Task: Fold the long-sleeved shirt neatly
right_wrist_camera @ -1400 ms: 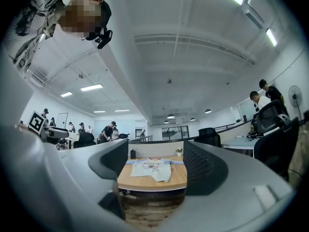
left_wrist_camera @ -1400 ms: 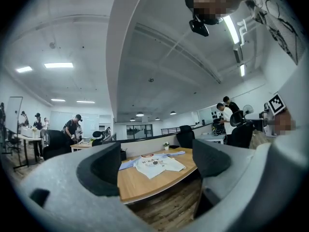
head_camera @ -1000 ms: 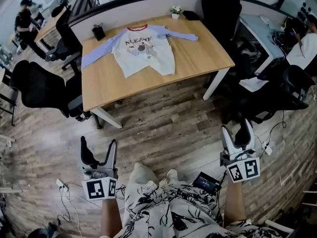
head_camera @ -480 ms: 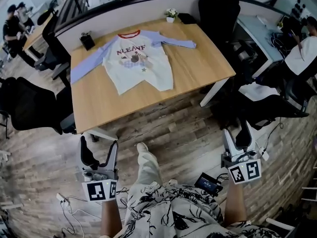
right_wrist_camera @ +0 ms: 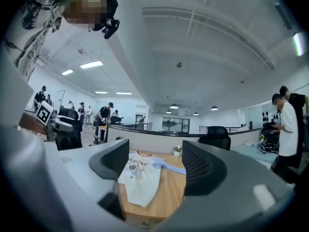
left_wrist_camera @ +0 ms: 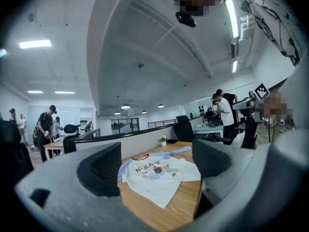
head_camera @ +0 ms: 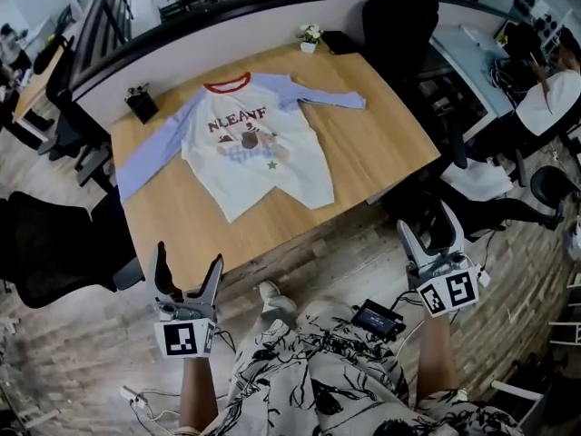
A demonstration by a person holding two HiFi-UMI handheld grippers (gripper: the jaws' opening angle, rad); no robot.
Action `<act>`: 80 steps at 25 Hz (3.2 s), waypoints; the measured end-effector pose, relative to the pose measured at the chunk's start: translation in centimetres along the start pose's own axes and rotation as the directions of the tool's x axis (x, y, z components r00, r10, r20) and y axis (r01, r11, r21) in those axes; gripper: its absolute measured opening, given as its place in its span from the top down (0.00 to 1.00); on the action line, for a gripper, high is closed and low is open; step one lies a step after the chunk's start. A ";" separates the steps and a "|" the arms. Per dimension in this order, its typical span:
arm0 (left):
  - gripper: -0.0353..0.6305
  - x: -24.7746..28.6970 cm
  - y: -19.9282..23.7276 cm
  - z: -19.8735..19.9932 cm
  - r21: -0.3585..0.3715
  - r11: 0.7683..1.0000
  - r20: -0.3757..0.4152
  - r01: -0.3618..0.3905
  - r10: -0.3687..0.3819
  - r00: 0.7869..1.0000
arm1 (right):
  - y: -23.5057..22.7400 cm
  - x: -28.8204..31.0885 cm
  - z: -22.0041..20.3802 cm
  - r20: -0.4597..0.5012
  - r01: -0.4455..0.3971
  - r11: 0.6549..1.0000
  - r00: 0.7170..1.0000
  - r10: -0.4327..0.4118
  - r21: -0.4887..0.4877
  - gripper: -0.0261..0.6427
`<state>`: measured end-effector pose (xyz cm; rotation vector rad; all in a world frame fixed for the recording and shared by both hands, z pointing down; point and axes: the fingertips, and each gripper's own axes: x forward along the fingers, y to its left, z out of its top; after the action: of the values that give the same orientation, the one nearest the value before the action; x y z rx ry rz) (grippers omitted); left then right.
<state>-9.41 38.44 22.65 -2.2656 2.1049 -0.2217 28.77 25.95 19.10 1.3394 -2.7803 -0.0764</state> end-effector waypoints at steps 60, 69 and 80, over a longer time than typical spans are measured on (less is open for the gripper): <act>0.88 4.5 7.1 -31.9 -0.296 0.954 -0.733 0.054 -0.263 0.627 | -0.4 16.4 -35.7 -0.712 -0.453 0.892 0.623 0.324 0.009 0.93; 0.71 3.9 6.6 -35.2 -0.222 0.974 -0.765 0.036 -0.197 0.614 | 0.1 14.6 -38.3 -0.746 -0.444 0.893 0.572 0.340 0.067 0.78; 0.44 17.5 7.0 -14.4 -0.072 0.954 -0.428 0.292 -0.294 0.854 | -6.0 18.4 -22.0 -0.424 -0.018 0.964 0.896 0.133 0.264 0.55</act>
<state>-17.09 21.47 37.35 -2.7419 1.8960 -0.8087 23.52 7.41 41.17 1.1127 -2.5028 0.5371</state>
